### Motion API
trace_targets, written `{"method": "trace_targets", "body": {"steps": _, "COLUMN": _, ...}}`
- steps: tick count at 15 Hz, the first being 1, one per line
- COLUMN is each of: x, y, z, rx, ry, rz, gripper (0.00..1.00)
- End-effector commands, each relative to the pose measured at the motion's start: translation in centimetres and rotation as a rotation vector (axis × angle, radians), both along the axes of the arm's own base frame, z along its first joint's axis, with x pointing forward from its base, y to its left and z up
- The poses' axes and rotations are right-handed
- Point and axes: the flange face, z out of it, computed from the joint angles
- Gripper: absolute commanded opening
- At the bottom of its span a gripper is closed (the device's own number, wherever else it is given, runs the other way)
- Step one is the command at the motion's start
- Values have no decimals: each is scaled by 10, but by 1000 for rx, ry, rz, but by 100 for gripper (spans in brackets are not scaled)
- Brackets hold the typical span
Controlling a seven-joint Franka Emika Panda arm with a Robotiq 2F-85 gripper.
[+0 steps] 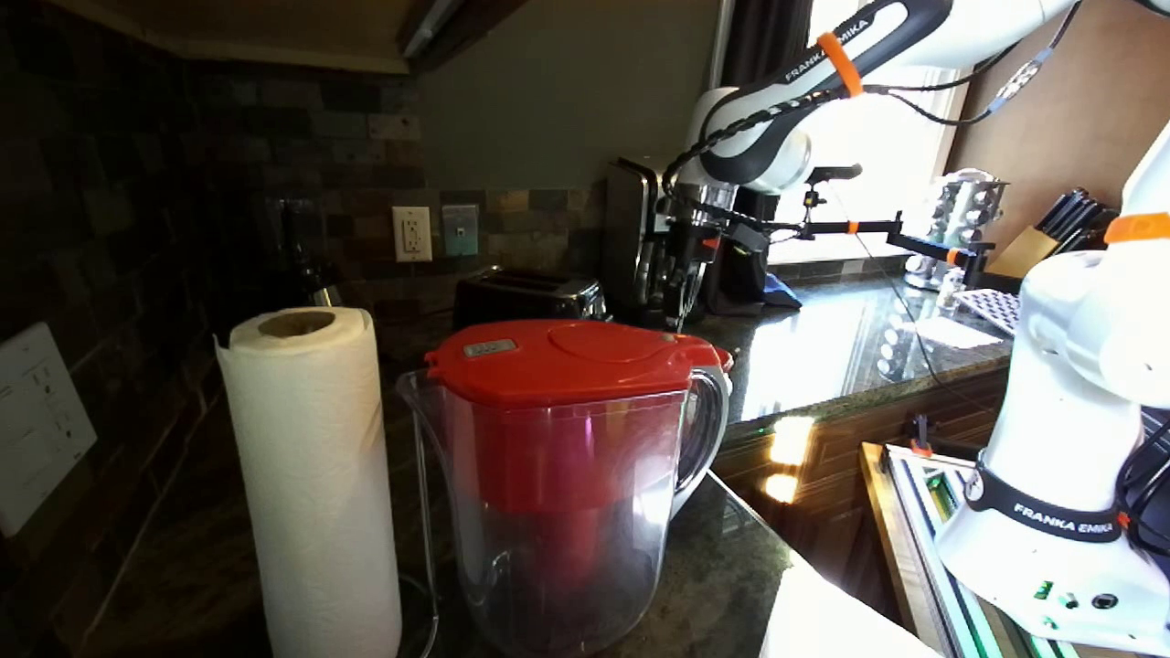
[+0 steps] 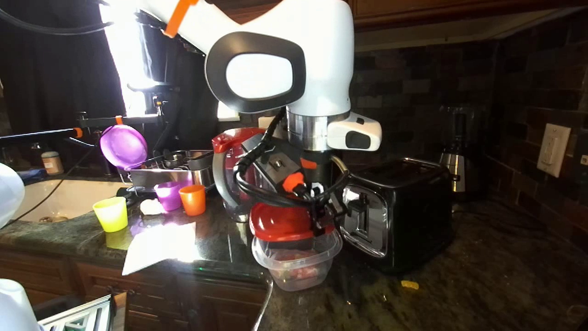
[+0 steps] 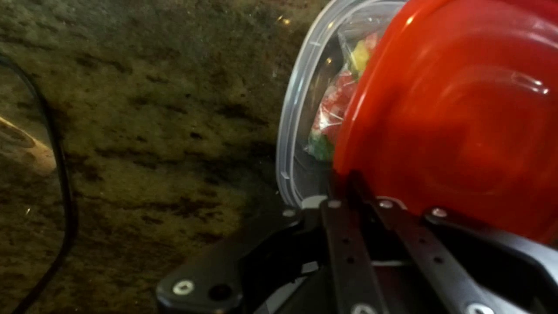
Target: Remove the lid from the top of the bowl, then remove the plastic from inside the bowl
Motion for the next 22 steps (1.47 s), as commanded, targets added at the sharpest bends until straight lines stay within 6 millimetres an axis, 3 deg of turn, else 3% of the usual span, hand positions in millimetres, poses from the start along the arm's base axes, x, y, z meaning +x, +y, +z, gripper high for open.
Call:
{"method": "trace_targets", "body": {"steps": 1, "x": -15, "y": 4, "z": 21, "rx": -7, "ry": -4, "rz": 3, "gripper": 2}}
{"method": "trace_targets", "body": {"steps": 5, "x": -27, "y": -12, "z": 36, "rx": -15, "ry": -20, "rz": -68, "gripper": 2}}
{"method": "trace_targets", "body": {"steps": 12, "x": -58, "y": -59, "z": 50, "rx": -31, "ry": -4, "rz": -287, "gripper": 2}}
{"method": "trace_targets", "body": {"steps": 13, "x": -43, "y": -55, "z": 48, "rx": -36, "ry": -19, "rz": -234, "gripper": 8}}
{"method": "trace_targets", "body": {"steps": 18, "x": -50, "y": -62, "z": 50, "rx": -32, "ry": -20, "rz": -274, "gripper": 8}}
{"method": "trace_targets", "body": {"steps": 19, "x": -50, "y": -62, "z": 50, "rx": -31, "ry": -19, "rz": -276, "gripper": 2}}
{"method": "trace_targets", "body": {"steps": 22, "x": -56, "y": -87, "z": 54, "rx": -55, "ry": -29, "rz": -276, "gripper": 2}}
